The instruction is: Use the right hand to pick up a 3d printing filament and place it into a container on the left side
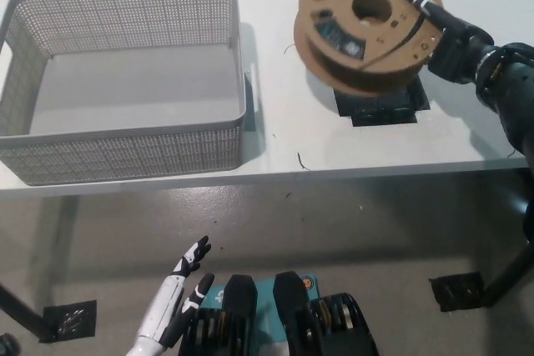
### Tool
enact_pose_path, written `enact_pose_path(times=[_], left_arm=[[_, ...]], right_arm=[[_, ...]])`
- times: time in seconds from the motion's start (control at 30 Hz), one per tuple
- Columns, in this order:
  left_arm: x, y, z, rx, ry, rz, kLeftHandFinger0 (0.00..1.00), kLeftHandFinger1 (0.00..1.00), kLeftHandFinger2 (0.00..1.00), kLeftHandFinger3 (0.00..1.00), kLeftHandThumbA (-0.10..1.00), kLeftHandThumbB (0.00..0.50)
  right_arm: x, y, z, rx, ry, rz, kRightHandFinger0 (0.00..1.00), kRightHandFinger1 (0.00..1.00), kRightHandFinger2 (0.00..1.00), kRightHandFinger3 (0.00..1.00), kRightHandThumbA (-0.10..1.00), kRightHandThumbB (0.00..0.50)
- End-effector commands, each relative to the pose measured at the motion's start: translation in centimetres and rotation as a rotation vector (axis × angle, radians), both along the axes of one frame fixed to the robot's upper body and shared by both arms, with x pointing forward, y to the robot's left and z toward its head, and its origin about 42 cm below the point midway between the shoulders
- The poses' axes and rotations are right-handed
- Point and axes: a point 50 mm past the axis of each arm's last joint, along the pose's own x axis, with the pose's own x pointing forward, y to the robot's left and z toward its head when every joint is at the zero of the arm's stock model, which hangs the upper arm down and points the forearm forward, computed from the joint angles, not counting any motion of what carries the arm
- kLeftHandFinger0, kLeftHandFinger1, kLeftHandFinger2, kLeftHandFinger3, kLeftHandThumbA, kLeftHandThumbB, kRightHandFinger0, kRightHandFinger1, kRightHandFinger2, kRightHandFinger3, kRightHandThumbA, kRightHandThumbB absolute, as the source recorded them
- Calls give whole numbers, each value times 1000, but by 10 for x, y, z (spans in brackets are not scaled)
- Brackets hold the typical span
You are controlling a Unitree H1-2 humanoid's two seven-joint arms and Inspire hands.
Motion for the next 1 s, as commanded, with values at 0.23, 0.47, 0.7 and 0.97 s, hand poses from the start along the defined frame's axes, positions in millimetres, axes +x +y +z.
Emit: enact_pose_path(times=[0.23, 0.47, 0.7, 0.97], left_arm=[[3, 0, 8, 6, -56, -33, 1000, 1000, 1000, 1000, 1000, 141], [3, -4, 9, -1, -55, -37, 1000, 1000, 1000, 1000, 1000, 140], [5, -1, 11, 6, -60, -40, 1000, 1000, 1000, 1000, 1000, 141], [4, -3, 11, 7, -63, -48, 1000, 1000, 1000, 1000, 1000, 132]], right_arm=[[22, 37, 155, 317, -264, 36, 0, 121, 557, 800, -100, 87], [20, 93, 182, 254, -316, 127, 0, 45, 570, 985, -100, 96], [13, 142, 202, 233, -321, 227, 0, 107, 638, 1000, -100, 76], [4, 191, 206, 183, -346, 266, 0, 135, 670, 1000, -100, 102]])
